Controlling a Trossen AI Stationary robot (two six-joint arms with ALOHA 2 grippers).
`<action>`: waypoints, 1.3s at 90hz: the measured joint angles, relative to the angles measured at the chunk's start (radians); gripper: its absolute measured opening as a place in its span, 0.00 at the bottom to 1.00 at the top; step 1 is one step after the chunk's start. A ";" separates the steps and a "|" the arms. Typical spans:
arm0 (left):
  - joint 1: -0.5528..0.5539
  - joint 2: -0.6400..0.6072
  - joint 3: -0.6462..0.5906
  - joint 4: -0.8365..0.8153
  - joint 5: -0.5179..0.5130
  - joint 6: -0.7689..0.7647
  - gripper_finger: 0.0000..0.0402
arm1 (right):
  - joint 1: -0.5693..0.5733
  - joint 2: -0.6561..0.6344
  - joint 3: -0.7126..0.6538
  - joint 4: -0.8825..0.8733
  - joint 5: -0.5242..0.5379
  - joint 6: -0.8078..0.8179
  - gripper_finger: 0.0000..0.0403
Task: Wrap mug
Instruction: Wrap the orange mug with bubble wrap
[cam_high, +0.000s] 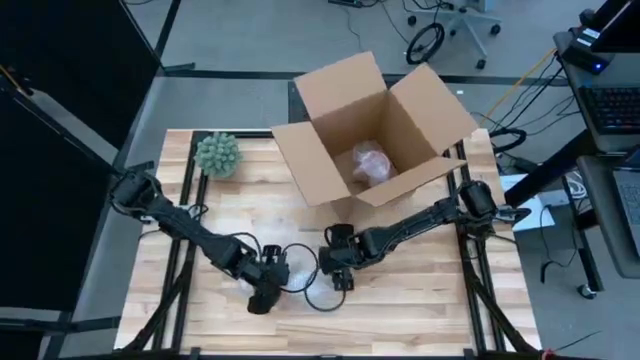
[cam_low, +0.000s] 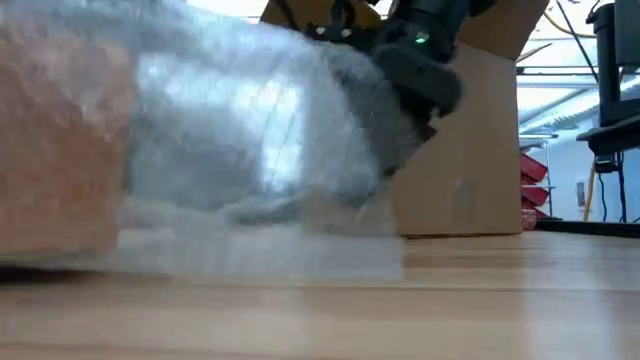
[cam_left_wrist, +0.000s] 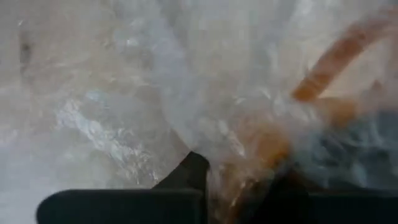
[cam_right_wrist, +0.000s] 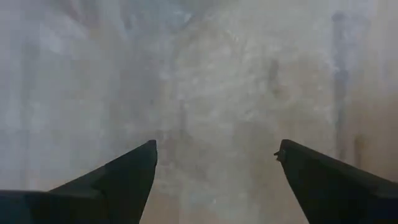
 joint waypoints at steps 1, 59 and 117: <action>0.000 0.001 0.000 0.000 0.000 0.000 0.04 | 0.003 0.000 0.000 -0.004 0.002 0.005 0.80; 0.006 0.008 0.087 -0.080 -0.028 0.013 0.15 | 0.034 -0.033 0.000 -0.085 0.102 0.049 0.80; 0.036 -0.016 0.165 -0.194 0.019 0.022 0.43 | 0.037 -0.178 0.000 -0.111 0.105 0.112 0.80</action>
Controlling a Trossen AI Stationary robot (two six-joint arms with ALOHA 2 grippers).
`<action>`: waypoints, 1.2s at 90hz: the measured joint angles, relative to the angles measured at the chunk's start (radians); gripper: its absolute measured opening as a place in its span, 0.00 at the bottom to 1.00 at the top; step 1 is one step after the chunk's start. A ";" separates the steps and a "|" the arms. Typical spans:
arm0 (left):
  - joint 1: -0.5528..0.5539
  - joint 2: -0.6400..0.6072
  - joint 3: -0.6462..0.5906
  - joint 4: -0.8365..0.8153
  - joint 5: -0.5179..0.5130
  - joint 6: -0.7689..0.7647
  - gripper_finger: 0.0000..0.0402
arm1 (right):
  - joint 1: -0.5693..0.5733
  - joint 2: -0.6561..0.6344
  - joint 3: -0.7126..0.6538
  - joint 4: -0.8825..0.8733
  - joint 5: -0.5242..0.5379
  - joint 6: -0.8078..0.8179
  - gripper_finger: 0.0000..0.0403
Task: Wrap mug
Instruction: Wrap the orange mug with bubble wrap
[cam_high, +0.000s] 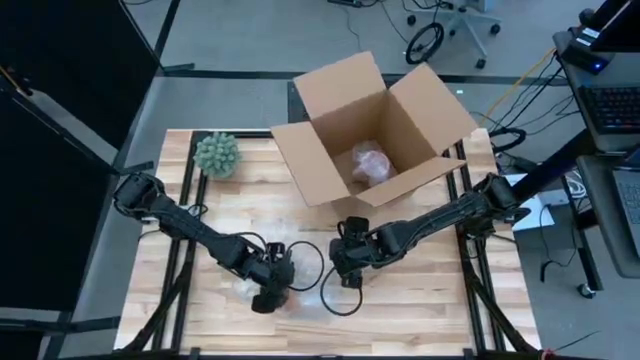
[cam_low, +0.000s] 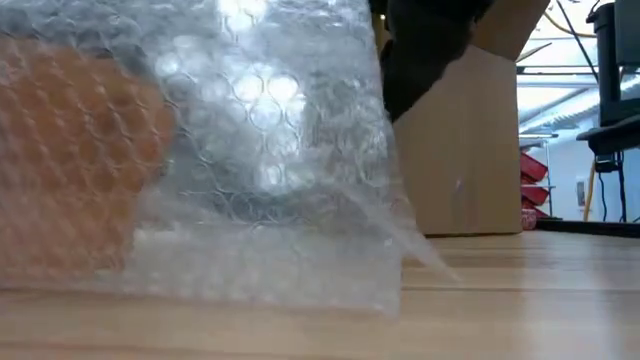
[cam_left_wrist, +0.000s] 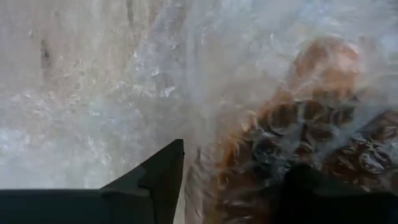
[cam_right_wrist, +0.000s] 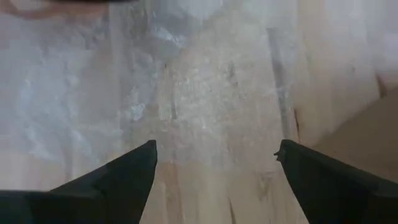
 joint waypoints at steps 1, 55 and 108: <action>0.000 -0.001 0.004 -0.005 0.000 0.006 0.43 | 0.000 0.000 0.000 0.002 0.000 0.000 0.80; 0.024 -0.005 0.093 -0.113 0.000 0.093 0.43 | 0.006 -0.015 0.000 0.149 -0.001 -0.037 0.80; 0.026 -0.005 0.092 -0.117 -0.013 0.066 0.43 | 0.095 0.178 0.000 0.812 0.135 -0.067 0.80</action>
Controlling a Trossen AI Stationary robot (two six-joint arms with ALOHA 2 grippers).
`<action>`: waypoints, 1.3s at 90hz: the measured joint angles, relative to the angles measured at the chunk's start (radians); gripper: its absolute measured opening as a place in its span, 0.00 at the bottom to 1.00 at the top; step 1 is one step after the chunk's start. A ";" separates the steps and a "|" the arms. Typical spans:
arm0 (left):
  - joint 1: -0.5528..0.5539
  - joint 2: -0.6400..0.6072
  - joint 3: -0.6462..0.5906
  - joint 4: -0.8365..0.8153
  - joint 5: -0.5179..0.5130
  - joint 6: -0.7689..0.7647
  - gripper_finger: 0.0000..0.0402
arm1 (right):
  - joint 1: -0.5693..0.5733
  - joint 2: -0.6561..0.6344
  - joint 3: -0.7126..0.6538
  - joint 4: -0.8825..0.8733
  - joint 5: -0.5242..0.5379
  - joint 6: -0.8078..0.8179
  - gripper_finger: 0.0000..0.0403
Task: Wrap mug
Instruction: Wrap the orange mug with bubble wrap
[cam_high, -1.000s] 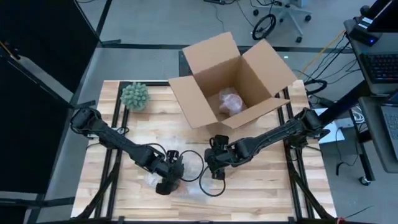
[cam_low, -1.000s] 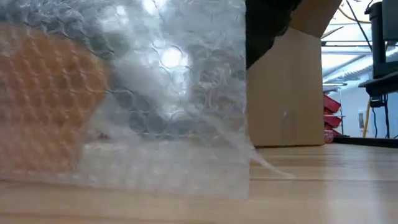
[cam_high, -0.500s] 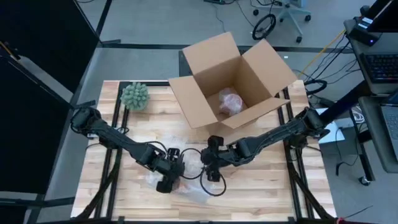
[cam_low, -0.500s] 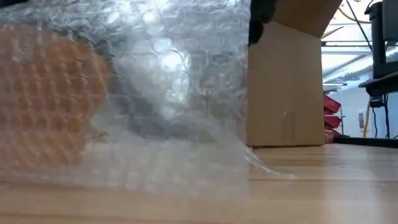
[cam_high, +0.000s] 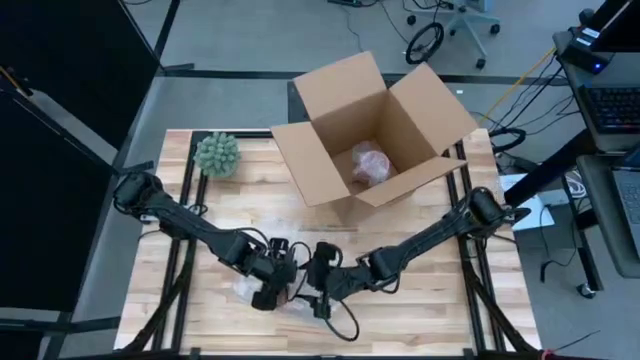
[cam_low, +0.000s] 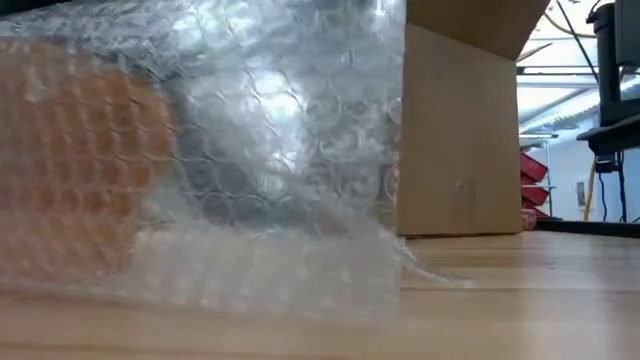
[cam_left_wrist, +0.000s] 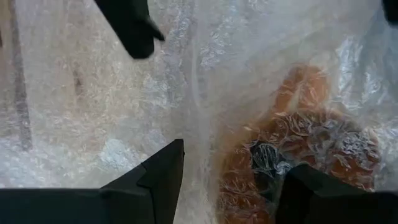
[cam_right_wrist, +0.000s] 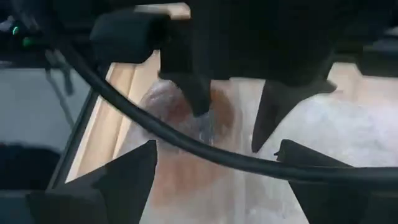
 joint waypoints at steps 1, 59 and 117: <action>0.000 0.000 0.000 0.000 -0.001 -0.002 0.43 | 0.000 0.003 0.000 0.009 0.009 0.000 0.80; 0.000 0.002 0.008 -0.016 -0.021 -0.032 0.43 | -0.036 0.163 0.002 0.173 0.068 -0.027 0.80; -0.035 -0.082 0.137 -0.205 -0.079 -0.038 0.43 | -0.030 0.163 0.002 0.163 0.067 -0.061 0.80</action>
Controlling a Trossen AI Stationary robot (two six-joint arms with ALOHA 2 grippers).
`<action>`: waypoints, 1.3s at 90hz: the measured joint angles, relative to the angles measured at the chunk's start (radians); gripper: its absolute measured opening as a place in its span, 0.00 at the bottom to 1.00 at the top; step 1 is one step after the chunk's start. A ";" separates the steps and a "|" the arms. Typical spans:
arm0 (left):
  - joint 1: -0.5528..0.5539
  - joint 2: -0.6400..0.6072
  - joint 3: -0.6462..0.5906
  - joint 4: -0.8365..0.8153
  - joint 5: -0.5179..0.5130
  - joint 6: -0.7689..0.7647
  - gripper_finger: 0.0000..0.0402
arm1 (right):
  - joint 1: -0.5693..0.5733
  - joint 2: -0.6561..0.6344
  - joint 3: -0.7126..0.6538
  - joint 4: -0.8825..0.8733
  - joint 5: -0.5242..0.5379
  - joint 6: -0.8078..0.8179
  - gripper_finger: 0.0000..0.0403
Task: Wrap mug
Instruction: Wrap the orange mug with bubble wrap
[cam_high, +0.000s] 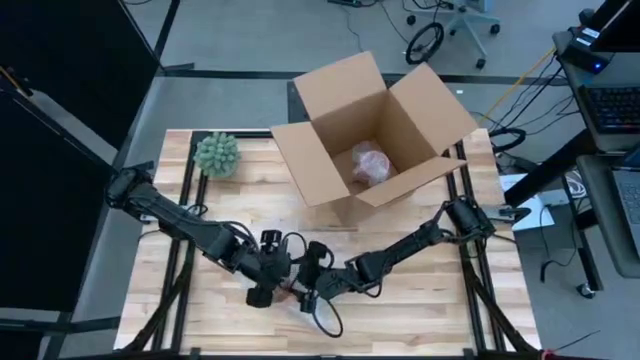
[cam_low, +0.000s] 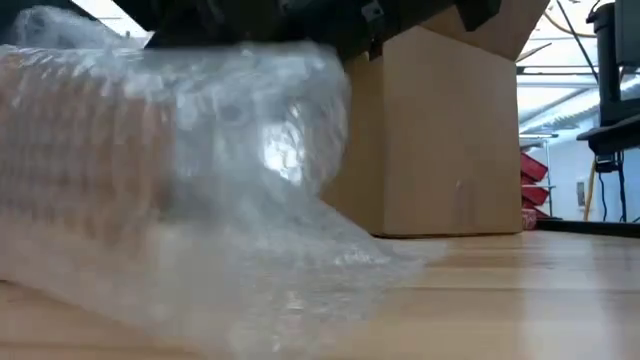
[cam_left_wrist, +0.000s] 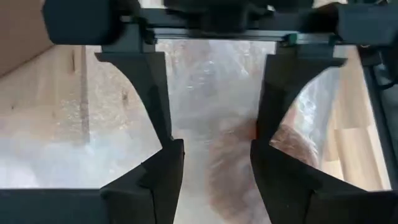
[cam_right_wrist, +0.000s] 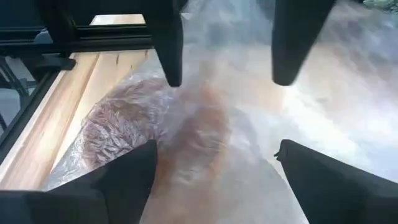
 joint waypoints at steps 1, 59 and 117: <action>0.000 0.000 0.000 -0.006 0.002 -0.001 0.43 | 0.000 0.000 0.000 0.000 0.000 0.000 0.80; -0.056 0.071 -0.096 0.067 -0.002 -0.046 0.43 | 0.000 0.000 0.000 -0.001 0.003 -0.008 0.80; -0.051 0.222 -0.091 0.148 0.038 -0.036 0.43 | 0.001 -0.015 -0.002 -0.005 0.000 -0.051 0.80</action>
